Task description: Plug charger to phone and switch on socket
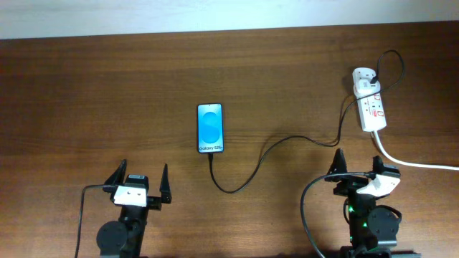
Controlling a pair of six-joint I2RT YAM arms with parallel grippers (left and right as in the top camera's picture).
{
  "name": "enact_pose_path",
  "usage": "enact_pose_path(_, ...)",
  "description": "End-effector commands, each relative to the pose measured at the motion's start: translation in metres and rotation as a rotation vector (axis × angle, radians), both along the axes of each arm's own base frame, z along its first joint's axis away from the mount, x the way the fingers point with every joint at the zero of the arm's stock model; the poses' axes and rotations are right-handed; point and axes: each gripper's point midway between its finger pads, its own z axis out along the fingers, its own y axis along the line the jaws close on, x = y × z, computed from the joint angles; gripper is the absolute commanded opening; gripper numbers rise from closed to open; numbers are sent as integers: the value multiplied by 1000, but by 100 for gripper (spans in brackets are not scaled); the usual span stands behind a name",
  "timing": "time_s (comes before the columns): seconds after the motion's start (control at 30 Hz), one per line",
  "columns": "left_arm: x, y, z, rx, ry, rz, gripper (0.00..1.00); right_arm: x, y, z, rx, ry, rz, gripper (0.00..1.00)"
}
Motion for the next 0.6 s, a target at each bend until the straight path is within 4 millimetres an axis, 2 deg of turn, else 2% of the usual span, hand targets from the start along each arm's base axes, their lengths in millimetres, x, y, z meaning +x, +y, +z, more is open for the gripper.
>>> enact_pose_path(0.0,0,-1,-1,16,0,-8,99,1,12,-4,-135,26,80,98)
enact_pose_path(0.1,0,-1,-1,16,1,-8,99,1,15,-5,-223,35,109,98)
enact_pose_path(0.57,0,-1,-1,16,0,-8,99,1,17,-4,-221,32,116,98)
